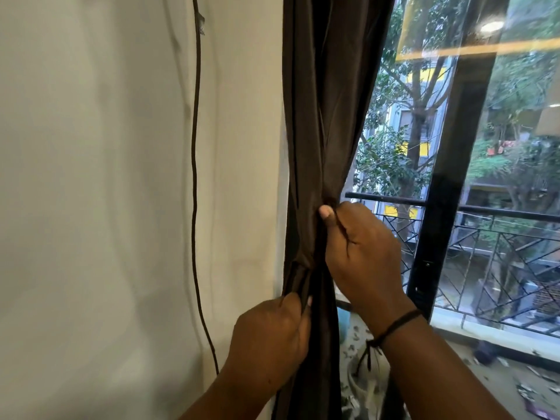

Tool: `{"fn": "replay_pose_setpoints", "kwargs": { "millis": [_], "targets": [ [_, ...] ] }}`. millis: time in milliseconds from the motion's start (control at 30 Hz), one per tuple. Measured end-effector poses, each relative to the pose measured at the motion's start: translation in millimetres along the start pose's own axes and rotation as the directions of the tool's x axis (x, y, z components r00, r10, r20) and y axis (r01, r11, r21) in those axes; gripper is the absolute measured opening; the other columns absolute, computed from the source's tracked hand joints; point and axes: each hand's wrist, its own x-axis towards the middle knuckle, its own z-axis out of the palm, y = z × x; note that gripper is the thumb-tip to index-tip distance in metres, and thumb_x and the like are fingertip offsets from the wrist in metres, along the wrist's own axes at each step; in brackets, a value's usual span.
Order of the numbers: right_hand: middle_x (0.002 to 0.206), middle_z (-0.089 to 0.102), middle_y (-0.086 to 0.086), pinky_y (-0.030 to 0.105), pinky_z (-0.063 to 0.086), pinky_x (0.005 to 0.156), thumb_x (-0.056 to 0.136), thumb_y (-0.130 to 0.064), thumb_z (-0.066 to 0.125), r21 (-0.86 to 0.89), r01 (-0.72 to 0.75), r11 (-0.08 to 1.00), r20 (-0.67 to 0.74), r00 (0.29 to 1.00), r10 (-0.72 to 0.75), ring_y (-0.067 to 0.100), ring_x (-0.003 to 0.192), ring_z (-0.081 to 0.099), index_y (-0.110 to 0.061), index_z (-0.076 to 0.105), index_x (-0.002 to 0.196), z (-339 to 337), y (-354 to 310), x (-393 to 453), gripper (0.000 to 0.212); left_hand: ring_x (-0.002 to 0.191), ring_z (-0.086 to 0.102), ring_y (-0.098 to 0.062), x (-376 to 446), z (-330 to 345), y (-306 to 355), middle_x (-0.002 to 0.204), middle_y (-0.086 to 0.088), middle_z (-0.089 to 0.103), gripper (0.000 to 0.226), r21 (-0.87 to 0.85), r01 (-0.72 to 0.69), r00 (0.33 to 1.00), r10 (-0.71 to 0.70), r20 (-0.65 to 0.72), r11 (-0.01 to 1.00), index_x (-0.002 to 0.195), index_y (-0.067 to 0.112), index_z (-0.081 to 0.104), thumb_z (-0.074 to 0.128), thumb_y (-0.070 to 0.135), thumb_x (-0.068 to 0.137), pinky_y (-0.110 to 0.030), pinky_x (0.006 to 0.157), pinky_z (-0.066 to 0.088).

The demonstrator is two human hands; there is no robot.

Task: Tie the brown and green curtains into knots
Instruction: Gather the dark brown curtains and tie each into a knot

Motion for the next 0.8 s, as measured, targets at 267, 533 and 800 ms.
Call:
{"fn": "replay_pose_setpoints", "kwargs": {
  "millis": [267,533,800],
  "targets": [
    [0.067,0.035,-0.01,0.014,0.017,0.045,0.085,-0.023,0.037,-0.042,-0.011,0.999,-0.035,0.999,0.009,0.012,0.051,0.031,-0.019,0.04,0.066,24,19,11,0.02,0.051,0.05,-0.015,1,2,9,0.054,0.008,0.043,0.061,-0.256,0.11,0.989,-0.079,0.126,0.96,0.066,0.027,0.042,0.002,0.068,0.087,-0.029,0.052,0.043],
    [0.095,0.066,0.023,0.04,0.049,0.072,0.091,-0.032,0.044,-0.2,-0.377,0.904,-0.145,0.924,0.353,0.041,0.087,0.063,-0.008,0.062,0.093,-81,41,153,0.03,0.076,0.062,0.007,-41,-3,4,0.07,0.035,0.06,0.066,-0.396,0.378,0.907,-0.251,0.337,0.837,0.082,0.059,0.06,0.009,0.096,0.059,-0.02,0.081,0.047],
    [0.081,0.056,-0.008,0.033,0.051,0.051,0.089,-0.043,0.056,0.466,-0.265,0.844,0.094,0.964,0.25,0.02,0.059,0.059,-0.034,0.044,0.086,-47,-44,66,0.016,0.064,0.052,-0.014,13,-29,-17,0.063,0.006,0.051,0.047,-0.402,-0.226,0.966,0.15,-0.211,0.887,0.063,0.019,0.054,0.038,0.048,0.098,-0.032,0.057,0.045]
  ]
}}
